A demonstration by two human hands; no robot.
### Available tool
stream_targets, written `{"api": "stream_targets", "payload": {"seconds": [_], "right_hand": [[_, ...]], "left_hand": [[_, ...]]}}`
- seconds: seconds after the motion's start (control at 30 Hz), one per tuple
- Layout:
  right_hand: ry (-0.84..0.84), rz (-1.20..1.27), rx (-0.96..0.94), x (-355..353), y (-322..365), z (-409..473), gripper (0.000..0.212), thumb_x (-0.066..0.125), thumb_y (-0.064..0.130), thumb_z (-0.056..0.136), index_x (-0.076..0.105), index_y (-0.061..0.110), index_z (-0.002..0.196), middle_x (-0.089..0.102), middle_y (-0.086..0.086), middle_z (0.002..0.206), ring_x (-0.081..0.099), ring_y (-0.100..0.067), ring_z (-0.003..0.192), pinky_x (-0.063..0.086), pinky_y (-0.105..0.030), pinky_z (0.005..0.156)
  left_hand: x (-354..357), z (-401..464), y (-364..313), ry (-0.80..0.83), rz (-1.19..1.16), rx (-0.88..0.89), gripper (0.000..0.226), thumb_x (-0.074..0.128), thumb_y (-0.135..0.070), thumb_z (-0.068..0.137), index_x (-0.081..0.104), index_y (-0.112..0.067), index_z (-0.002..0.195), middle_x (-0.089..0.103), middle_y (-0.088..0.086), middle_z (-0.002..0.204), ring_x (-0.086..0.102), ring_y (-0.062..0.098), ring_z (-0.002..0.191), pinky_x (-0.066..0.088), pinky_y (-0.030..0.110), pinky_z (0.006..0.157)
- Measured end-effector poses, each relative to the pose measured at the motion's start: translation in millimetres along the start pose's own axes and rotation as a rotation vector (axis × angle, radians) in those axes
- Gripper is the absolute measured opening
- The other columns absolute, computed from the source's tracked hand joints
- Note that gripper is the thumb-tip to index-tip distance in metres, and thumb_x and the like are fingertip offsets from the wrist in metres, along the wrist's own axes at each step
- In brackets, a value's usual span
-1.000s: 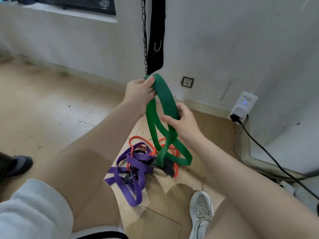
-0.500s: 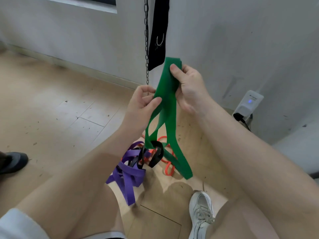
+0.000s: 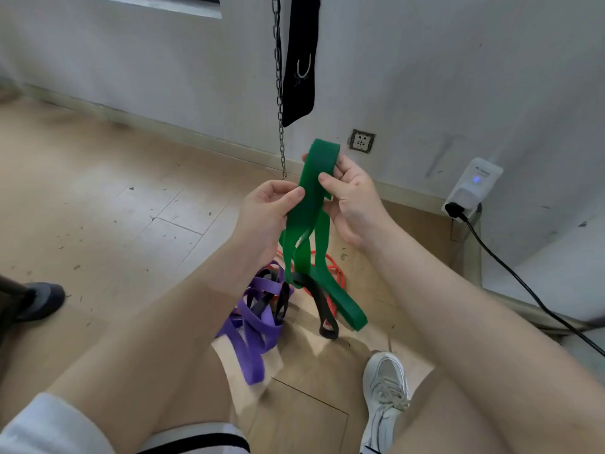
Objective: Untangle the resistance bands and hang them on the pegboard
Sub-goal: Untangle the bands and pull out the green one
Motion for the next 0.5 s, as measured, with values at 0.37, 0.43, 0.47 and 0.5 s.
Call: {"api": "stream_targets", "payload": {"seconds": [0.37, 0.43, 0.47, 0.5], "right_hand": [[-0.017, 0.262, -0.018, -0.8, 12.2, 6.2, 0.024, 0.033, 0.000, 0.098, 0.056, 0.006, 0.101, 0.061, -0.006, 0.091, 0.057, -0.016, 0.075, 0.049, -0.030, 0.075], [-0.029, 0.260, -0.004, 0.9, 12.2, 5.7, 0.023, 0.034, 0.001, 0.097, 0.056, 0.007, 0.098, 0.061, -0.003, 0.088, 0.055, -0.013, 0.070, 0.049, -0.028, 0.071], [-0.046, 0.251, 0.005, 0.5, 10.4, 5.9, 0.022, 0.035, 0.001, 0.097, 0.056, 0.008, 0.098, 0.061, -0.002, 0.088, 0.054, -0.012, 0.069, 0.049, -0.026, 0.069], [-0.064, 0.258, 0.015, -0.6, 7.6, 6.8, 0.021, 0.036, 0.002, 0.097, 0.056, 0.008, 0.098, 0.061, -0.002, 0.088, 0.054, -0.011, 0.069, 0.049, -0.024, 0.067]], "left_hand": [[4.8, 1.1, -1.5, 0.150, 0.164, 0.057, 0.011, 0.051, 0.001, 0.091, 0.053, -0.011, 0.091, 0.062, 0.006, 0.092, 0.061, 0.020, 0.091, 0.052, 0.034, 0.090], [8.0, -0.3, 4.8, 0.251, 0.113, -0.017, 0.013, 0.045, 0.002, 0.093, 0.052, -0.009, 0.092, 0.065, 0.005, 0.087, 0.062, 0.017, 0.085, 0.052, 0.030, 0.084], [8.0, 0.1, 8.3, 0.278, 0.121, -0.037, 0.013, 0.045, 0.001, 0.093, 0.052, -0.010, 0.091, 0.066, 0.004, 0.086, 0.062, 0.018, 0.084, 0.052, 0.033, 0.082], [6.5, 1.3, 11.2, 0.279, 0.142, -0.045, 0.013, 0.046, 0.000, 0.093, 0.052, -0.011, 0.090, 0.066, 0.004, 0.084, 0.061, 0.020, 0.084, 0.050, 0.037, 0.082]]}}
Point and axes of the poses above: each hand's wrist, its own z-axis towards the middle knuckle, its own x-axis out of the palm, y = z × x, the point moved 6 cm from there along z, towards the middle knuckle
